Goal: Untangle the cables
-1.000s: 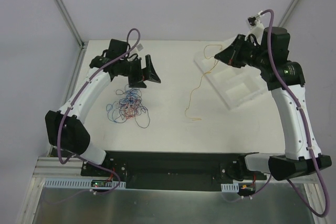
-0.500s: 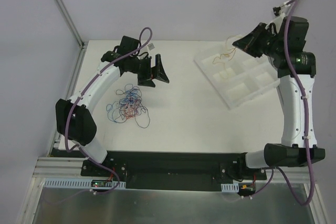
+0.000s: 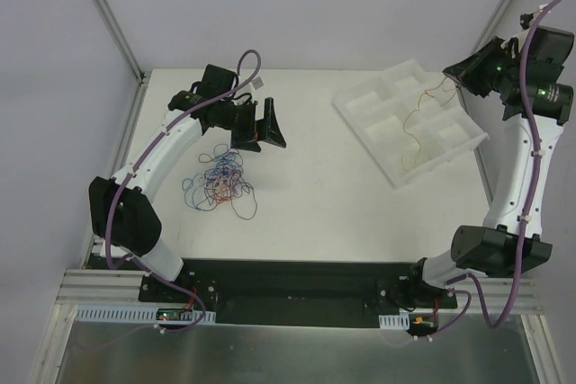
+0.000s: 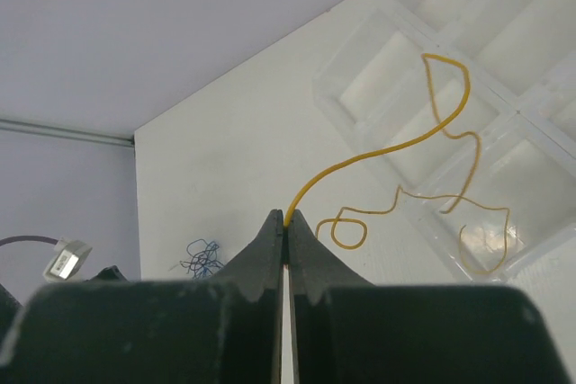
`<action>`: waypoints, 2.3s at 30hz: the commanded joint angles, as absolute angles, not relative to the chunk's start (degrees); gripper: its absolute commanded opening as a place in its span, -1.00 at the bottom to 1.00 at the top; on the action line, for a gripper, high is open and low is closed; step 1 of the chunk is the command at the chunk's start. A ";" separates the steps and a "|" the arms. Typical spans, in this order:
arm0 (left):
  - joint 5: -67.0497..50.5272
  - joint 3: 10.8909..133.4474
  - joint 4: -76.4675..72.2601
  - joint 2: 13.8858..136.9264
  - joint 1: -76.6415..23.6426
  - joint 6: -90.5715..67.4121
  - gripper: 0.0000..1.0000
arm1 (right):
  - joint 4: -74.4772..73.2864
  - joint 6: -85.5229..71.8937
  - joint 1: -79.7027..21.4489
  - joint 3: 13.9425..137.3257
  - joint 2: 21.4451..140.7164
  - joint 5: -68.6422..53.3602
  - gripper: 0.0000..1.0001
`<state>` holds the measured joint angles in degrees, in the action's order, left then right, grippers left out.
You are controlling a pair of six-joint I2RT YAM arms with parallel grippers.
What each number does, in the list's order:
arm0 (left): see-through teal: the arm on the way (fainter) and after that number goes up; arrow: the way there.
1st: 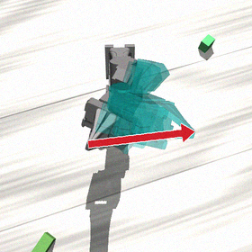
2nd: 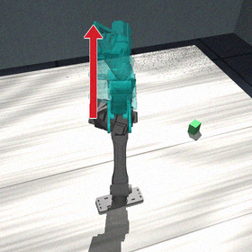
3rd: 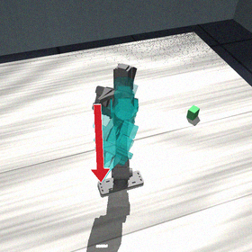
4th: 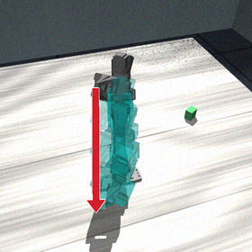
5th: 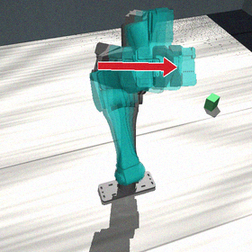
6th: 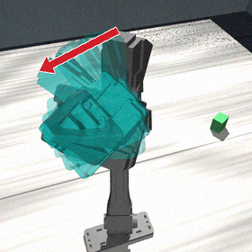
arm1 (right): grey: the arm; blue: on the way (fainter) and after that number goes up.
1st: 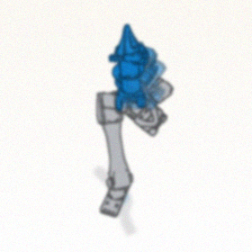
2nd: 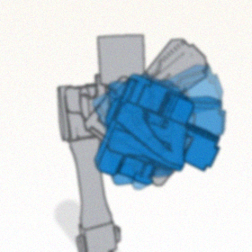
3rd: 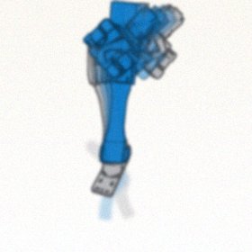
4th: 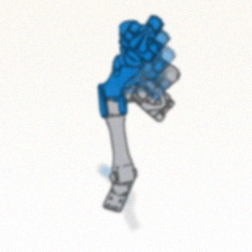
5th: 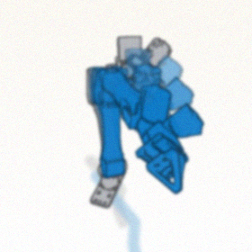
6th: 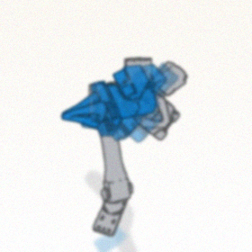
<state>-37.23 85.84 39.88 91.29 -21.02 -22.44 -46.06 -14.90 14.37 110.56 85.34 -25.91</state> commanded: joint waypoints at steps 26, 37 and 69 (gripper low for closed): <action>-35.60 85.52 42.10 88.68 -21.01 -20.48 0.93 | -45.96 -4.14 15.29 82.70 89.82 -5.71 -0.99; -35.95 86.48 42.63 88.42 -21.09 -21.71 0.92 | -49.57 -3.70 15.29 89.21 82.10 -6.78 -0.99; -35.60 84.81 42.71 89.65 -21.62 -21.36 0.90 | -54.49 2.64 15.29 92.01 78.84 -0.36 -0.99</action>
